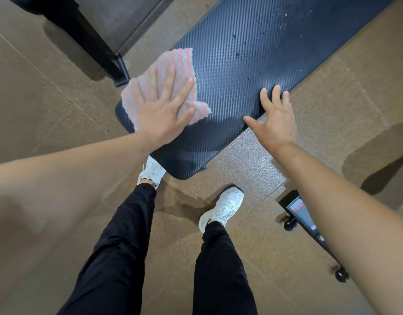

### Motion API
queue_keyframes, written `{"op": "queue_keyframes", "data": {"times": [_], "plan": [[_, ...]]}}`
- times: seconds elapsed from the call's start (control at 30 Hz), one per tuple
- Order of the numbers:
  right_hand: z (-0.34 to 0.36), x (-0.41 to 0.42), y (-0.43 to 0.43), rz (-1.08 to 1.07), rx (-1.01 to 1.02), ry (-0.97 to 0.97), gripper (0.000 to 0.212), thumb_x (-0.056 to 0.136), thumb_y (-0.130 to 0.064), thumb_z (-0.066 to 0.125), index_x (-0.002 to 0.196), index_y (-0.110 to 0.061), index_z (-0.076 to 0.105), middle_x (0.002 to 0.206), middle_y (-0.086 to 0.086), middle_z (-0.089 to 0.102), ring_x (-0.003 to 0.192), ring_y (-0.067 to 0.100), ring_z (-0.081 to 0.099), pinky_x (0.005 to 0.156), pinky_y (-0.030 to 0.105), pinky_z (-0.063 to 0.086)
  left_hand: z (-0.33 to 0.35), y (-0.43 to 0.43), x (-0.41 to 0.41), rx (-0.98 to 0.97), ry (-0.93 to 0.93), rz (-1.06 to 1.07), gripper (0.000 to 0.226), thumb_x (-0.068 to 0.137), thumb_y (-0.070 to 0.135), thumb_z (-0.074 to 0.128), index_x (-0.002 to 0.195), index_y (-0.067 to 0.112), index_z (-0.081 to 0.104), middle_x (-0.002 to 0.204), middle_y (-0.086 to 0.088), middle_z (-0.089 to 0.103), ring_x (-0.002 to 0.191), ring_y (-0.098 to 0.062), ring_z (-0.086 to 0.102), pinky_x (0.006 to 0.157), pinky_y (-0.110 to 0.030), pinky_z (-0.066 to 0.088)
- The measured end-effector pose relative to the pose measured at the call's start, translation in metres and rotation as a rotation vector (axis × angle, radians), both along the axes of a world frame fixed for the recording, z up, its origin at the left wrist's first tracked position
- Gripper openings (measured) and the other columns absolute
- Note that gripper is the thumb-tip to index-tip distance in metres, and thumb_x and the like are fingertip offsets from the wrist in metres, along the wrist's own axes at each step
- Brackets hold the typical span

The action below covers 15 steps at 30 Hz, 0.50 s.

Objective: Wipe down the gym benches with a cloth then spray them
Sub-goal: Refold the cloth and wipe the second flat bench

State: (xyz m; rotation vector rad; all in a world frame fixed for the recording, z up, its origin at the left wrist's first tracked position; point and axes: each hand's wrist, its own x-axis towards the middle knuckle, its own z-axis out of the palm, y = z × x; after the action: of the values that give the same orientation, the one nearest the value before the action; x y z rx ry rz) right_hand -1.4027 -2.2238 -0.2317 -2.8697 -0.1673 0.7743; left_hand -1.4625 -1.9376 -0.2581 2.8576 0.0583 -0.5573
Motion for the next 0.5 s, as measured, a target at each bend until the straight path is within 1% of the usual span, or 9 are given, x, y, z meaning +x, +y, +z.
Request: {"op": "queue_keyframes", "data": {"times": [0.1, 0.17, 0.23, 0.3, 0.33, 0.37, 0.4, 0.43, 0.5], "plan": [[0.004, 0.003, -0.012, 0.044, 0.049, 0.033, 0.072, 0.100, -0.041, 0.057, 0.160, -0.023, 0.022, 0.169, 0.007, 0.008, 0.155, 0.033, 0.004, 0.125, 0.049, 0.015, 0.003, -0.047, -0.007, -0.067, -0.012, -0.108, 0.067, 0.100, 0.074, 0.014, 0.161, 0.047, 0.002, 0.173, 0.000, -0.010, 0.156, -0.040, -0.013, 0.118, -0.074, -0.003], [0.006, 0.006, -0.023, 0.038, 0.133, 0.054, 0.063, 0.102, -0.035, 0.055, 0.158, -0.024, 0.029, 0.169, 0.004, 0.011, 0.156, 0.028, 0.006, 0.125, 0.049, 0.019, -0.001, -0.079, -0.014, -0.059, -0.020, -0.200, 0.068, 0.100, 0.075, 0.014, 0.161, 0.047, 0.003, 0.173, -0.001, -0.009, 0.156, -0.041, -0.010, 0.117, -0.075, -0.006], [0.011, 0.010, -0.034, 0.004, 0.233, 0.065, 0.053, 0.103, -0.034, 0.054, 0.153, -0.023, 0.041, 0.166, 0.001, 0.022, 0.155, 0.021, 0.015, 0.123, 0.044, 0.023, -0.004, -0.102, -0.022, -0.027, -0.027, -0.264, 0.069, 0.099, 0.074, 0.013, 0.161, 0.044, 0.004, 0.173, -0.004, -0.002, 0.157, -0.041, -0.004, 0.118, -0.074, -0.003], [0.017, 0.016, -0.043, -0.040, 0.291, 0.023, 0.047, 0.102, -0.033, 0.055, 0.147, -0.019, 0.050, 0.159, 0.003, 0.040, 0.149, 0.020, 0.031, 0.122, 0.041, 0.027, -0.005, -0.111, -0.027, -0.011, -0.061, -0.313, 0.069, 0.100, 0.071, 0.019, 0.162, 0.040, 0.011, 0.172, -0.005, 0.006, 0.157, -0.041, 0.004, 0.119, -0.073, 0.003], [0.019, 0.020, -0.046, -0.074, 0.297, -0.010, 0.046, 0.102, -0.033, 0.056, 0.144, -0.017, 0.053, 0.155, 0.004, 0.046, 0.146, 0.020, 0.037, 0.121, 0.040, 0.028, -0.004, -0.108, -0.026, -0.005, -0.065, -0.350, 0.069, 0.101, 0.071, 0.017, 0.162, 0.041, 0.009, 0.172, -0.003, 0.004, 0.157, -0.040, 0.002, 0.120, -0.072, 0.003], [0.021, 0.025, -0.048, -0.116, 0.293, -0.039, 0.046, 0.101, -0.033, 0.057, 0.144, -0.016, 0.053, 0.153, 0.005, 0.047, 0.145, 0.021, 0.039, 0.121, 0.038, 0.028, -0.004, -0.102, -0.023, 0.001, -0.063, -0.394, 0.068, 0.101, 0.071, 0.011, 0.162, 0.042, 0.003, 0.171, -0.001, -0.002, 0.157, -0.038, -0.004, 0.120, -0.071, 0.000], [0.022, 0.029, -0.049, -0.162, 0.279, -0.059, 0.049, 0.099, -0.033, 0.059, 0.144, -0.015, 0.052, 0.155, 0.006, 0.045, 0.146, 0.021, 0.036, 0.122, 0.037, 0.026, -0.004, -0.094, -0.018, 0.007, -0.063, -0.448, 0.068, 0.099, 0.072, 0.003, 0.161, 0.044, -0.003, 0.170, 0.002, -0.007, 0.157, -0.036, -0.009, 0.121, -0.069, -0.002], [0.022, 0.035, -0.051, -0.202, 0.255, -0.074, 0.053, 0.098, -0.034, 0.061, 0.146, -0.016, 0.050, 0.158, 0.007, 0.039, 0.148, 0.022, 0.031, 0.123, 0.038, 0.024, -0.003, -0.085, -0.013, 0.012, -0.075, -0.504, 0.068, 0.098, 0.073, 0.001, 0.160, 0.046, -0.006, 0.170, 0.003, -0.008, 0.157, -0.036, -0.010, 0.121, -0.069, -0.002], [0.019, 0.050, -0.053, -0.246, 0.188, -0.108, 0.067, 0.094, -0.037, 0.066, 0.152, -0.016, 0.041, 0.164, 0.009, 0.025, 0.153, 0.025, 0.020, 0.125, 0.043, 0.020, -0.004, -0.065, 0.004, 0.023, -0.120, -0.573, 0.070, 0.097, 0.075, 0.011, 0.161, 0.046, 0.004, 0.172, 0.003, 0.001, 0.158, -0.038, -0.003, 0.120, -0.071, 0.003]]}}
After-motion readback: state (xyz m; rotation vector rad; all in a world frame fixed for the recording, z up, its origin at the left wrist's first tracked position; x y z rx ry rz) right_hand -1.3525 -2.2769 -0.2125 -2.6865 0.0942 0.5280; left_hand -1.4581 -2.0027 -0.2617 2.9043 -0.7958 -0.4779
